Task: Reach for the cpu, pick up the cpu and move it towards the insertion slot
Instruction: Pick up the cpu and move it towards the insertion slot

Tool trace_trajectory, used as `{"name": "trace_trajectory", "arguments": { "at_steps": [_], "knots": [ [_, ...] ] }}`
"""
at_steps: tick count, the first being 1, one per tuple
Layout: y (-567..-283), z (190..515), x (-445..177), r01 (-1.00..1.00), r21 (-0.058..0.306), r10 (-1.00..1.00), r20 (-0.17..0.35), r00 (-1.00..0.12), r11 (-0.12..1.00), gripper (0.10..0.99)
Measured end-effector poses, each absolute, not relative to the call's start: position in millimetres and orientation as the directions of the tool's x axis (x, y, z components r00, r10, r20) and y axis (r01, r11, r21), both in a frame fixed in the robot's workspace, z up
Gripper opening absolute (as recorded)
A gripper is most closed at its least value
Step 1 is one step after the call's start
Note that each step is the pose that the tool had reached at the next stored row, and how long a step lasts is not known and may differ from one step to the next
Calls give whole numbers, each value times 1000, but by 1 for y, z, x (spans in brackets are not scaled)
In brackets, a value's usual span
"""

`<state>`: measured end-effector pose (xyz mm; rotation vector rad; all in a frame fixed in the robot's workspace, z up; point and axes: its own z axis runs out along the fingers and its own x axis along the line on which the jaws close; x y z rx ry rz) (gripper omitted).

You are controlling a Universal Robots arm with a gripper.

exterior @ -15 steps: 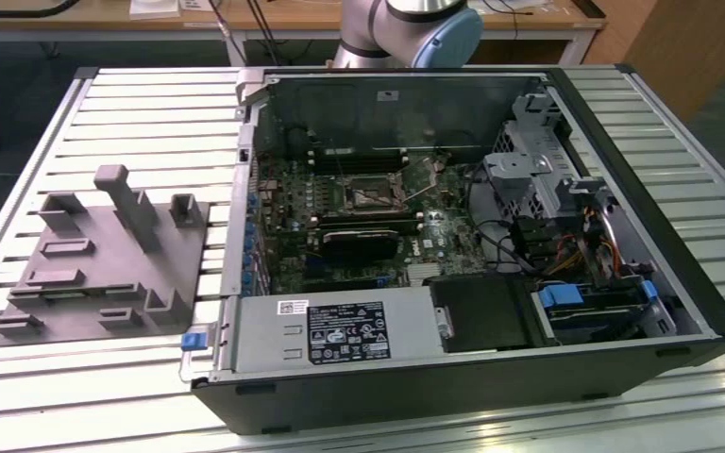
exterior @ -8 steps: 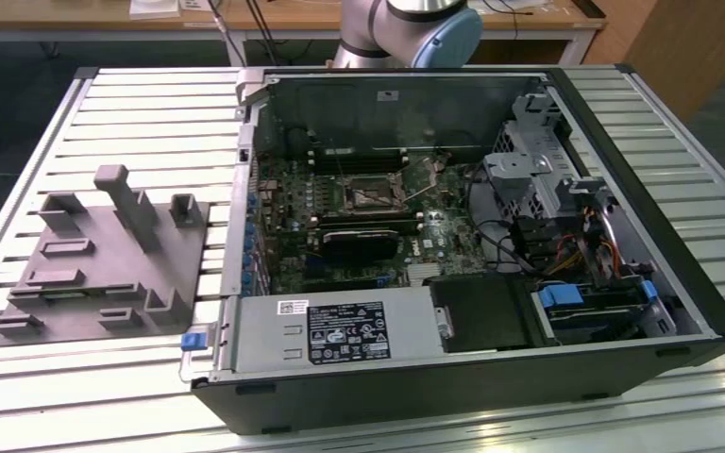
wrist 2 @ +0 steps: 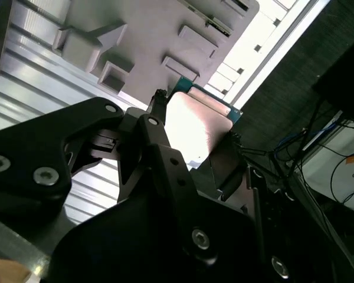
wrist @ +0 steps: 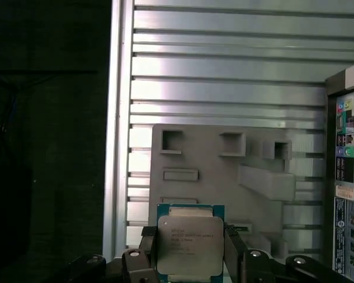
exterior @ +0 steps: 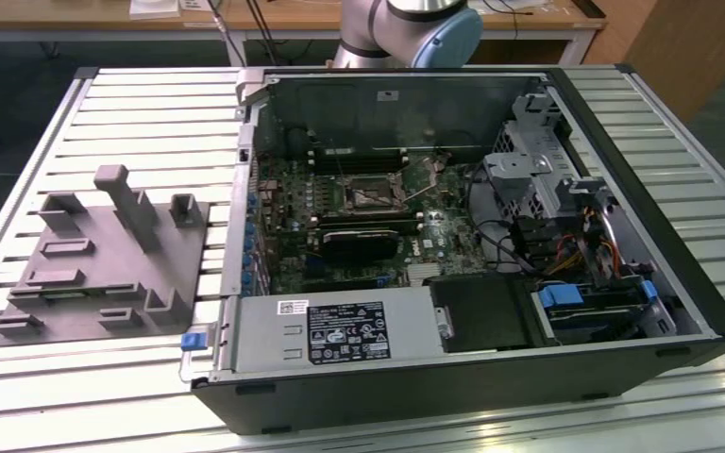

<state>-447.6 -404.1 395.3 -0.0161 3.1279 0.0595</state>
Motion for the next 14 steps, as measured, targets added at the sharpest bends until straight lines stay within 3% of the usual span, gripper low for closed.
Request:
{"name": "trace_trajectory", "arguments": {
  "at_steps": [14],
  "knots": [
    [-404,395,-416,-11,38,-10,-13,-1000,999,541]
  ]
}}
